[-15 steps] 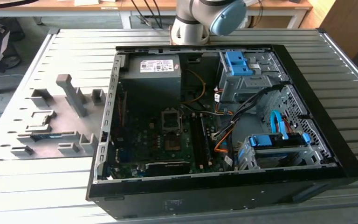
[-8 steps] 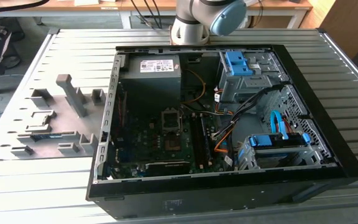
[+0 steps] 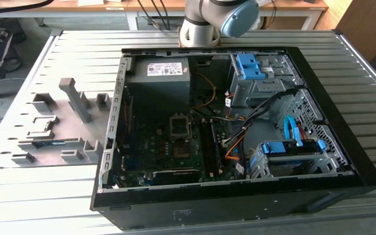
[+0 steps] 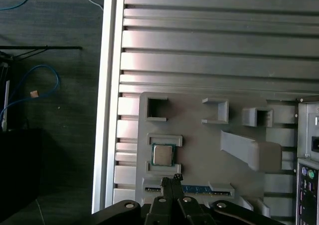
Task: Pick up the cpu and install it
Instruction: 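Reach for the cpu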
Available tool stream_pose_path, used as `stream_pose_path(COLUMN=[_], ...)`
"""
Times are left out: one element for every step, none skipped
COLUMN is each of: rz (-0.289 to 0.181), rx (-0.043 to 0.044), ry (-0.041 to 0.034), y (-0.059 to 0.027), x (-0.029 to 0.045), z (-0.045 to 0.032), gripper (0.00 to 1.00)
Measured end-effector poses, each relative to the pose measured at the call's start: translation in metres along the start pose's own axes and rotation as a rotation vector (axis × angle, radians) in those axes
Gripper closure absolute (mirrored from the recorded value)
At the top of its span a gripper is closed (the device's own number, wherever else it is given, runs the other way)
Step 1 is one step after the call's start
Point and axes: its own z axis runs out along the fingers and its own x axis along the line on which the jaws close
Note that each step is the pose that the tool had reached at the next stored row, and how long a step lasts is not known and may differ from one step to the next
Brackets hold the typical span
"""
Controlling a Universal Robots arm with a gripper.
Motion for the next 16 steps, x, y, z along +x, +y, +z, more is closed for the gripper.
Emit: stream_pose_path(rz=[0.0,0.0,0.0,0.0,0.0,0.0,0.0,0.0,0.0,0.0,0.0,0.0,0.0,0.0,0.0,0.0], rx=[0.0,0.0,0.0,0.0001,0.0001,0.0001,0.0,0.0001,0.0,0.0,0.0001,0.0,0.0001,0.0001,0.0001,0.0001], ry=[-0.0002,-0.0001,0.0,0.0001,0.0001,0.0001,0.0,0.0001,0.0,0.0,0.0,-0.0001,0.0001,0.0001,0.0001,0.0], y=[0.0,0.0,-0.0001,-0.0001,-0.0001,-0.0001,-0.0002,-0.0002,-0.0002,-0.0002,-0.0003,-0.0003,-0.0003,-0.0004,-0.0004,-0.0004], x=[0.0,0.0,0.0,0.0,0.0,0.0,-0.0001,-0.0001,0.0,-0.0001,-0.0001,-0.0001,-0.0001,-0.0001,-0.0002,-0.0002], z=[0.0005,0.001,0.0016,0.0021,0.0026,0.003,0.0035,0.004,0.0045,0.0052,0.0059,0.0069,0.0079,0.0089,0.0098,0.0109], gripper=[0.9,0.9,0.9,0.9,0.9,0.9,0.9,0.9,0.9,0.9,0.9,0.9,0.9,0.9,0.9,0.9])
